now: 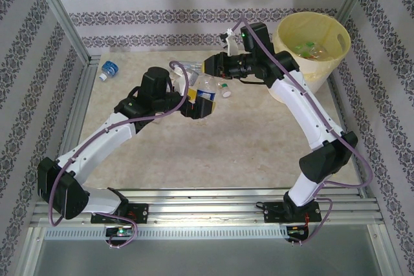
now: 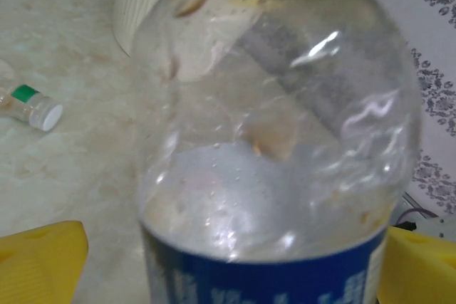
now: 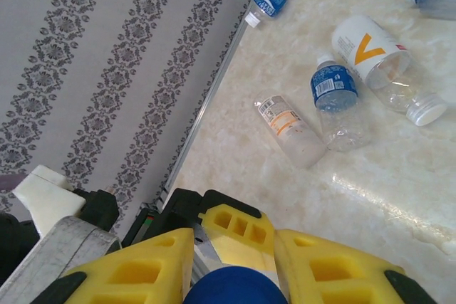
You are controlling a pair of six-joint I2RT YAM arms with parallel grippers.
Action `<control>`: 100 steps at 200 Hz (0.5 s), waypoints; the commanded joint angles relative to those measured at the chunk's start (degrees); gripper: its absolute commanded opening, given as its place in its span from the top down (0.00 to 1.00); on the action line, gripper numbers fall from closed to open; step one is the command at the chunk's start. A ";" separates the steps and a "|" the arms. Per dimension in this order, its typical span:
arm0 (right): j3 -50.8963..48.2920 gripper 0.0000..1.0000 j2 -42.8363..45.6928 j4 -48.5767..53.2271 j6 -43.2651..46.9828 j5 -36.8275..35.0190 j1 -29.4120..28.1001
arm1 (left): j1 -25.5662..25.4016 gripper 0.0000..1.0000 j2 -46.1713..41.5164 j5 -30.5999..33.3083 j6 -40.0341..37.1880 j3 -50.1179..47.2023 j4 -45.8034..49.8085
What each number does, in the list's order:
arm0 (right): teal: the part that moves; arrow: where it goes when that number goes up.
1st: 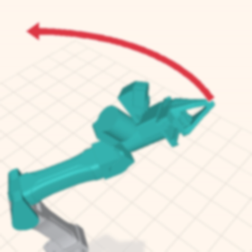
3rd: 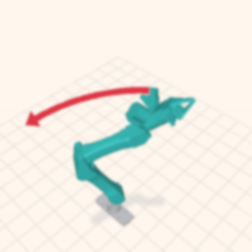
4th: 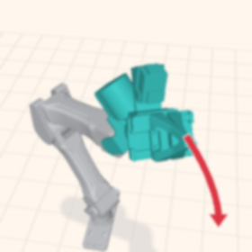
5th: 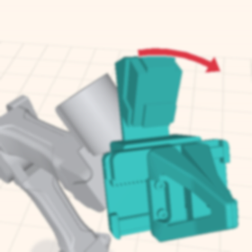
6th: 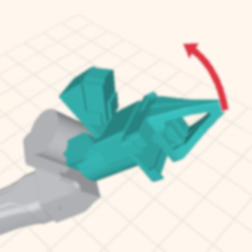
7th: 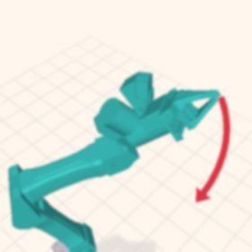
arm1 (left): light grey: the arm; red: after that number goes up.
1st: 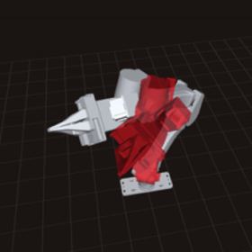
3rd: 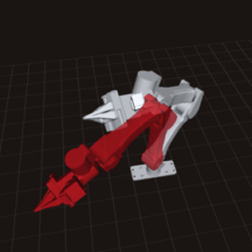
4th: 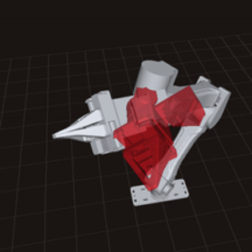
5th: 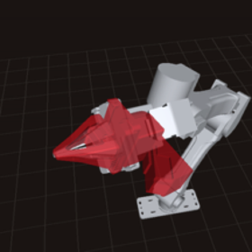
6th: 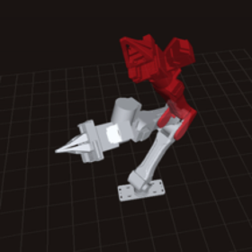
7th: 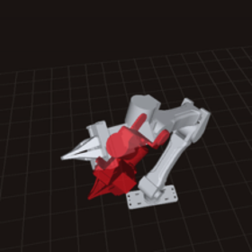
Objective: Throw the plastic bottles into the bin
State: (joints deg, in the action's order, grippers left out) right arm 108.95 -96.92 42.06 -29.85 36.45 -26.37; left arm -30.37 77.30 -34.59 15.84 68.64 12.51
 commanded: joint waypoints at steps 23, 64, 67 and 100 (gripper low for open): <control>2.82 0.89 4.41 1.67 1.68 -6.38 2.72 | 0.45 0.00 -4.63 3.67 1.28 -3.82 -5.92; 3.56 0.98 9.87 0.51 2.97 -14.94 10.00 | 1.52 0.00 -6.82 3.66 3.98 -6.97 -9.15; 3.75 0.98 10.30 0.41 3.33 -15.59 10.65 | 1.54 0.00 -6.92 3.72 4.14 -7.18 -9.36; 5.12 1.00 15.02 -1.38 8.70 -24.16 15.58 | 1.72 0.00 -6.55 3.82 4.81 -7.60 -10.05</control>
State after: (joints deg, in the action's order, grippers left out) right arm 111.59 -86.28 43.24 -26.17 20.51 -12.75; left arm -29.23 71.29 -31.20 18.96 61.71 6.28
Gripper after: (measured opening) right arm 0.292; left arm 0.997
